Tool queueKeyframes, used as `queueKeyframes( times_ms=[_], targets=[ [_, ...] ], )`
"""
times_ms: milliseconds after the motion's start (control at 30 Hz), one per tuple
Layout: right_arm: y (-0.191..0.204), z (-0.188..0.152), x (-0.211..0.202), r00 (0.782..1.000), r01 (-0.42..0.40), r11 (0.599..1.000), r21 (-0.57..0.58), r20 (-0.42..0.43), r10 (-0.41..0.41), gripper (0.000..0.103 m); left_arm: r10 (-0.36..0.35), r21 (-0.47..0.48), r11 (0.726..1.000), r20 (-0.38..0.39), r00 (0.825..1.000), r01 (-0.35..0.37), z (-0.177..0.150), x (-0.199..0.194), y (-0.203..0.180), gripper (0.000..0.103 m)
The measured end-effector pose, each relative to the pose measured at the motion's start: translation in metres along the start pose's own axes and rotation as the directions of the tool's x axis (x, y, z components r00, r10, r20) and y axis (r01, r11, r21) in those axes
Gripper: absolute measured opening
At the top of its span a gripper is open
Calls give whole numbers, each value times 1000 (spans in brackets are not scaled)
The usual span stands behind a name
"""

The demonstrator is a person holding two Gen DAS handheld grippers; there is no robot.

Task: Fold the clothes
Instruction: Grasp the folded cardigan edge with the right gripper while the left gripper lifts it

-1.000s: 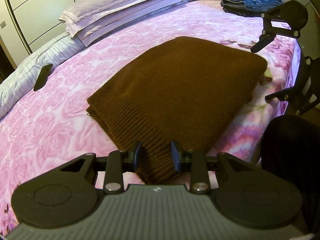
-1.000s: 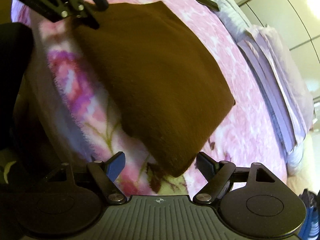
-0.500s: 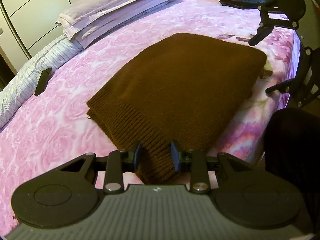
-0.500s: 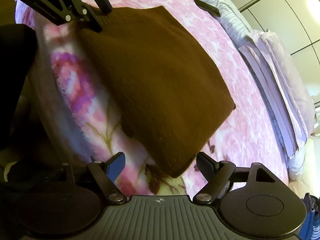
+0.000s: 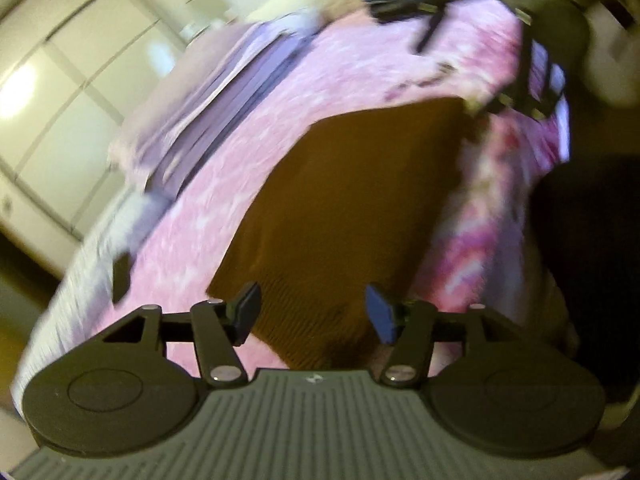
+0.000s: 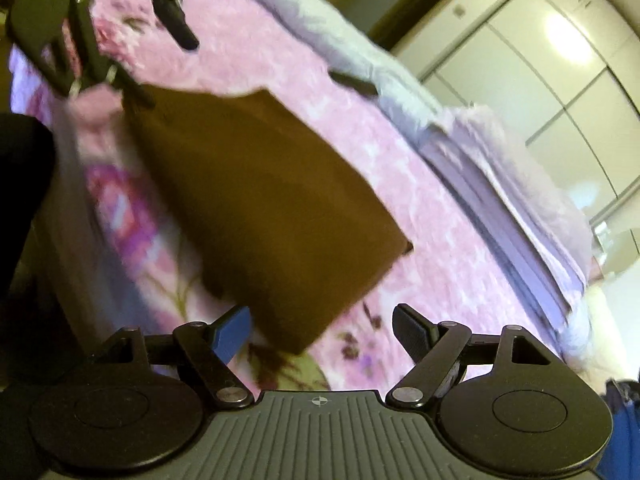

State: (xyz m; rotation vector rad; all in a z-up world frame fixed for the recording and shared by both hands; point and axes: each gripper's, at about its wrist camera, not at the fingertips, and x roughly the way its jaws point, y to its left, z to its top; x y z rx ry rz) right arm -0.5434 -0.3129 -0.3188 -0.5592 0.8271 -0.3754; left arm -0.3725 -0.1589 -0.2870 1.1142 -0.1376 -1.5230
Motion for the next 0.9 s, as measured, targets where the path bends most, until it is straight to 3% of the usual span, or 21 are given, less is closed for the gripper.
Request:
queueKeyframes(
  times_ms=[233, 333, 467, 600, 767, 900],
  targets=[
    [38, 13, 32, 999, -24, 982, -186, 29, 30, 79, 0, 174, 985, -26, 1000, 5, 3, 34, -45, 55],
    [44, 9, 57, 999, -19, 979, -205, 44, 28, 67, 10, 181, 983, -6, 1000, -8, 9, 49, -48, 60],
    [42, 7, 74, 998, 12, 971, -239, 69, 4, 66, 38, 185, 982, -13, 999, -35, 12, 61, -41, 61],
    [37, -1, 77, 998, 58, 951, -303, 40, -49, 65, 81, 236, 969, -46, 996, -68, 1, 65, -37, 61],
    [26, -7, 86, 996, 80, 951, -298, 0, -84, 65, 134, 266, 958, -100, 986, -104, -6, 80, -36, 60],
    [30, 1, 98, 994, 102, 940, -326, -3, -109, 65, 164, 336, 935, -123, 979, -115, 3, 98, -45, 54]
  ],
)
